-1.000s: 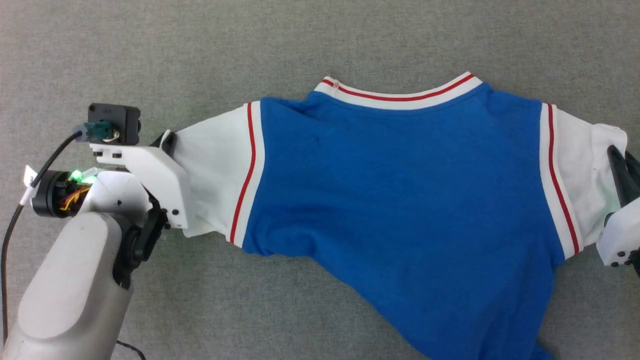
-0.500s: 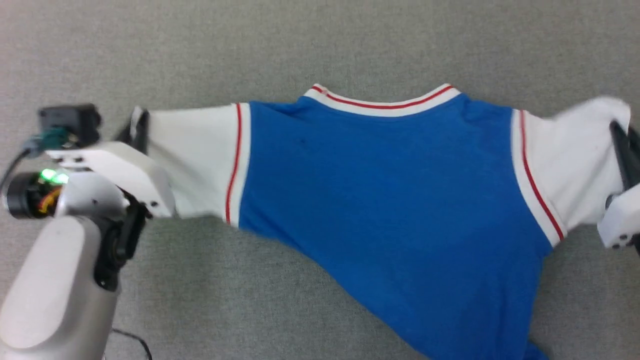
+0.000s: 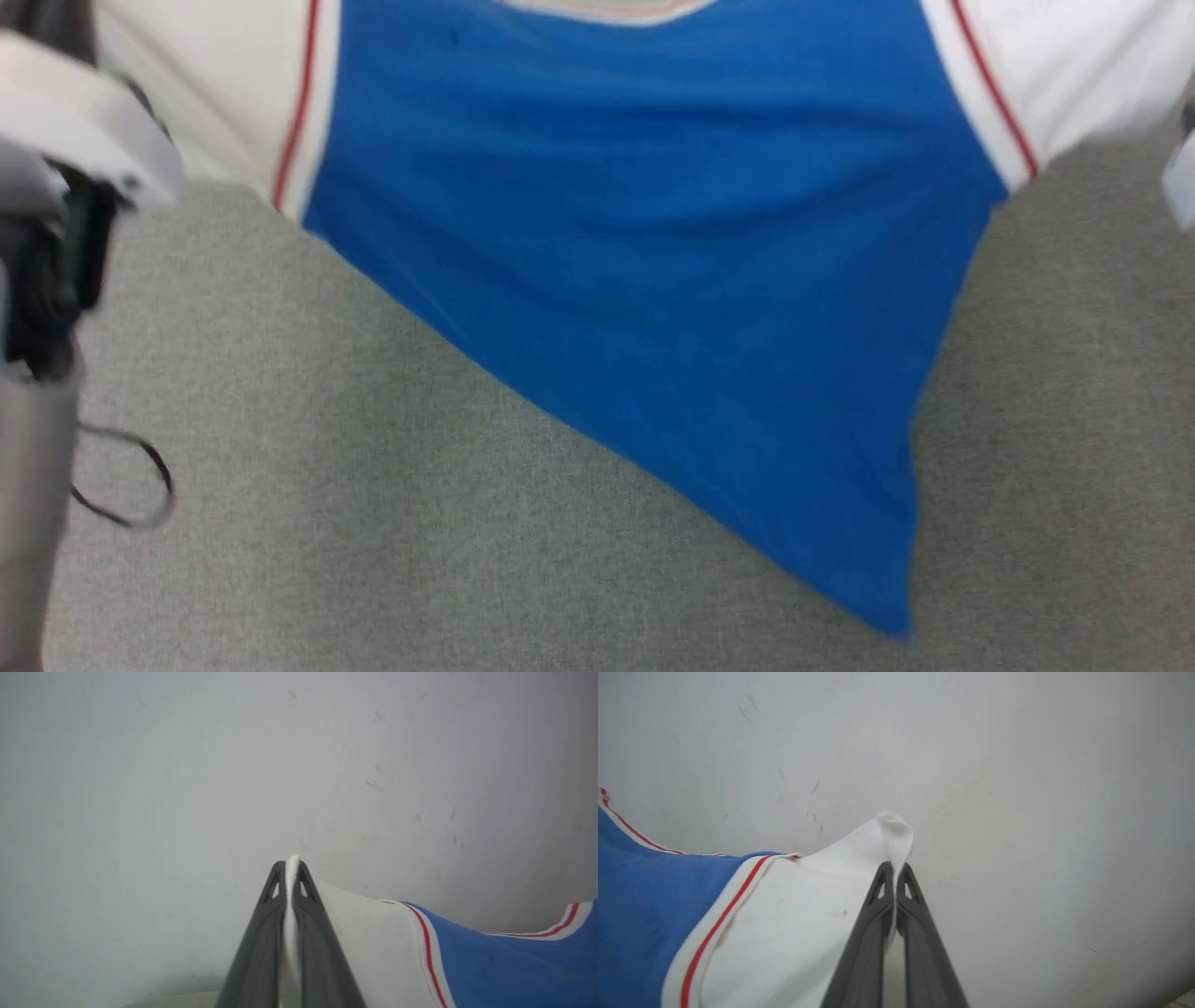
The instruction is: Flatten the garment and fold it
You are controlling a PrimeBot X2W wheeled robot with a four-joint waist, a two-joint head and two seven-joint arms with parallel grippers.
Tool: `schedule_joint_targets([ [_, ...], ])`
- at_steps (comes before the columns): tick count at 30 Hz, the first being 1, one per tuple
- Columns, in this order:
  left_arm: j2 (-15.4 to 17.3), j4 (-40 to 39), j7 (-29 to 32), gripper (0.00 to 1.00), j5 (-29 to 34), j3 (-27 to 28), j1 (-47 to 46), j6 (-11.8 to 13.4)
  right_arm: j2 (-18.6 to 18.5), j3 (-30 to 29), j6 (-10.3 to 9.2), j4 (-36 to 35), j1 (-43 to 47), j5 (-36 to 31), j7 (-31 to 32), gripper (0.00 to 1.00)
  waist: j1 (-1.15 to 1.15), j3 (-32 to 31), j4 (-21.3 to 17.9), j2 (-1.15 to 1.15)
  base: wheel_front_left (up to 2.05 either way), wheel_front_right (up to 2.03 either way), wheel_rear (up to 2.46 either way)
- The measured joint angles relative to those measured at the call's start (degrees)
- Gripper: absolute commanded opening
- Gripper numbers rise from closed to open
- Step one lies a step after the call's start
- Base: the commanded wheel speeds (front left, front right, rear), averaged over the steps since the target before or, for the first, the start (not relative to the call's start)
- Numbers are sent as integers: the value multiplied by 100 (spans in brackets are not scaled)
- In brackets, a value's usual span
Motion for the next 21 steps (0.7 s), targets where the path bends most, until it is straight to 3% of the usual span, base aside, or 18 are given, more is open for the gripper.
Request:
schedule_joint_targets([
  [10,54,402,645,0,70,-253,-1580,-202,-336,781,0,652,-1836,220,356,0,0,-549,-145,0,0,0,0],
  [21,10,466,1564,0,-290,-213,-2329,-204,-350,1169,0,825,-2426,910,1095,0,-1,-652,-335,0,0,0,0],
])
